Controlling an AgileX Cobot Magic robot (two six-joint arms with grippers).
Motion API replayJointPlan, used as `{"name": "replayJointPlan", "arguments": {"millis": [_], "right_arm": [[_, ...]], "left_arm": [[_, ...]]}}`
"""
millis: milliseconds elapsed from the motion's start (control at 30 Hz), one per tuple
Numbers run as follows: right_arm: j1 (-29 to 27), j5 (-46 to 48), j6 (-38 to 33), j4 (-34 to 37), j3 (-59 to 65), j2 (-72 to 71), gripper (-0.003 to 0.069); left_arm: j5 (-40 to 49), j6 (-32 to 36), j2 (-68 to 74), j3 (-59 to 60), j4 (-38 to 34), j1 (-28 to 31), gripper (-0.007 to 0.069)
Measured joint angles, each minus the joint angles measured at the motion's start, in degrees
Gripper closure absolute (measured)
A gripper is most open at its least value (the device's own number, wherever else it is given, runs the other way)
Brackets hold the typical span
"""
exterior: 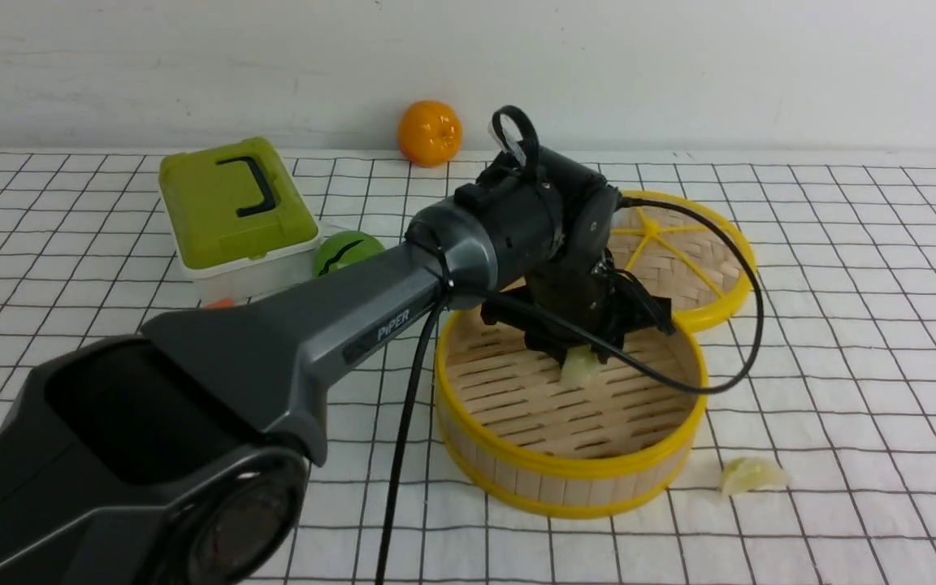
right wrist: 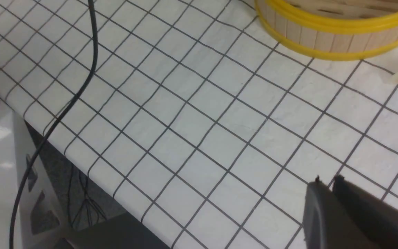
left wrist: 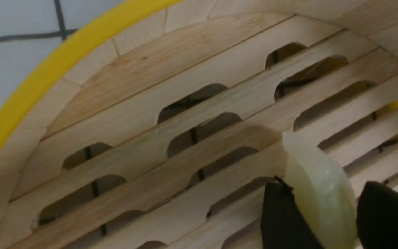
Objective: Put the dumplings into the steamer on the table with the white tablecloth.
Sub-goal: 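Place the dumpling into the bamboo steamer basket with the left gripper, then reach for and grasp a dumpling lying on the table beside the steamer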
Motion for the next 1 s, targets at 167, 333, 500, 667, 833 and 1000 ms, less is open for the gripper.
{"name": "replayJointPlan", "arguments": {"millis": [167, 333, 500, 667, 833, 1000], "right_arm": [[0.0, -0.5, 0.1, -1.7, 0.0, 0.0, 0.0617], [0.0, -2.4, 1.4, -2.9, 0.0, 0.0, 0.0616], [0.0, -7.3, 5.0, -4.6, -0.1, 1.1, 0.0610], [0.0, -10.2, 8.2, -8.1, -0.2, 7.0, 0.0608], [0.0, -11.5, 10.0, -10.9, -0.2, 13.9, 0.0603], [0.0, -13.7, 10.2, -11.9, -0.2, 19.7, 0.0597]], "left_arm": [[1.6, -0.1, -0.4, -0.1, 0.8, 0.0, 0.0267], [6.7, 3.2, -3.9, -2.6, 3.5, 0.0, 0.0216], [14.4, 10.0, -13.7, -6.3, 5.6, 0.0, 0.0211], [18.2, 15.7, -24.6, -5.7, 5.8, 0.0, 0.0211], [18.2, 17.2, -35.8, 1.9, 5.5, 0.0, 0.0211], [18.2, 17.3, -48.7, 17.0, 4.4, 0.0, 0.0211]]}}
